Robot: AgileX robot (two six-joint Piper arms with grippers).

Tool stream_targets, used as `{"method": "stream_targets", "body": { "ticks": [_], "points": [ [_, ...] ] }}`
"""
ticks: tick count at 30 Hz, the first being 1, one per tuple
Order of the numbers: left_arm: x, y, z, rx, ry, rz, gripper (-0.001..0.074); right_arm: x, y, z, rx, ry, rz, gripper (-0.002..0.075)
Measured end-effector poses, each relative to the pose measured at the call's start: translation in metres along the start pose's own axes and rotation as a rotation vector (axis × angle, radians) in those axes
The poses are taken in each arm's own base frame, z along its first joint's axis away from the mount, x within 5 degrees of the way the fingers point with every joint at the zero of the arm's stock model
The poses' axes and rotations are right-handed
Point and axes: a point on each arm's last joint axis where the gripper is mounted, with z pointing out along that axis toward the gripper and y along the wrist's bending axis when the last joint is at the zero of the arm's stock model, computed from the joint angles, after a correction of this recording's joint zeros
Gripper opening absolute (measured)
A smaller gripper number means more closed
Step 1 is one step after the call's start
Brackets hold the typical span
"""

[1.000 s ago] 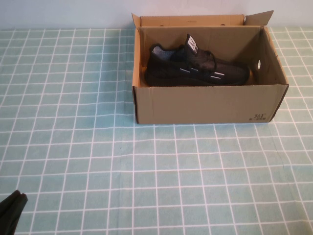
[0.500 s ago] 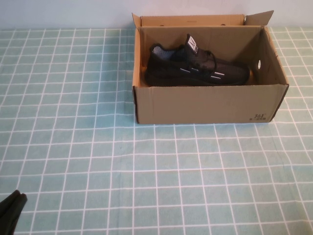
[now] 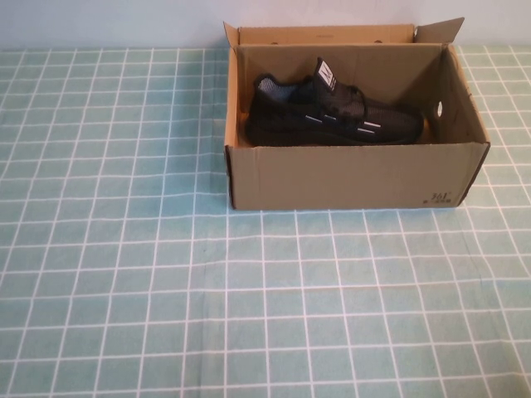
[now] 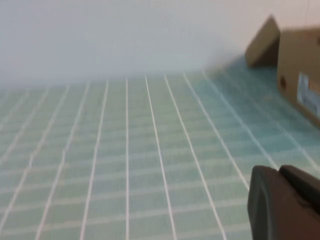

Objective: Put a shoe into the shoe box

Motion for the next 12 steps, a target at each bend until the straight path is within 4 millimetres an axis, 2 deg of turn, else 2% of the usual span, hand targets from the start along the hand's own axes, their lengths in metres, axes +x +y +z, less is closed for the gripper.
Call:
{"method": "stream_targets", "body": {
  "ticks": [7,12],
  "points": [
    [0.018,-0.002,-0.002,0.028,0.202,0.015,-0.0004,0.0,0.0,0.0,0.0,-0.004,0.0,-0.0008],
    [0.021,-0.003,-0.003,0.032,0.236,0.021,-0.0004,0.0,0.0,0.0,0.0,-0.004,0.0,-0.0008]
  ]
}}
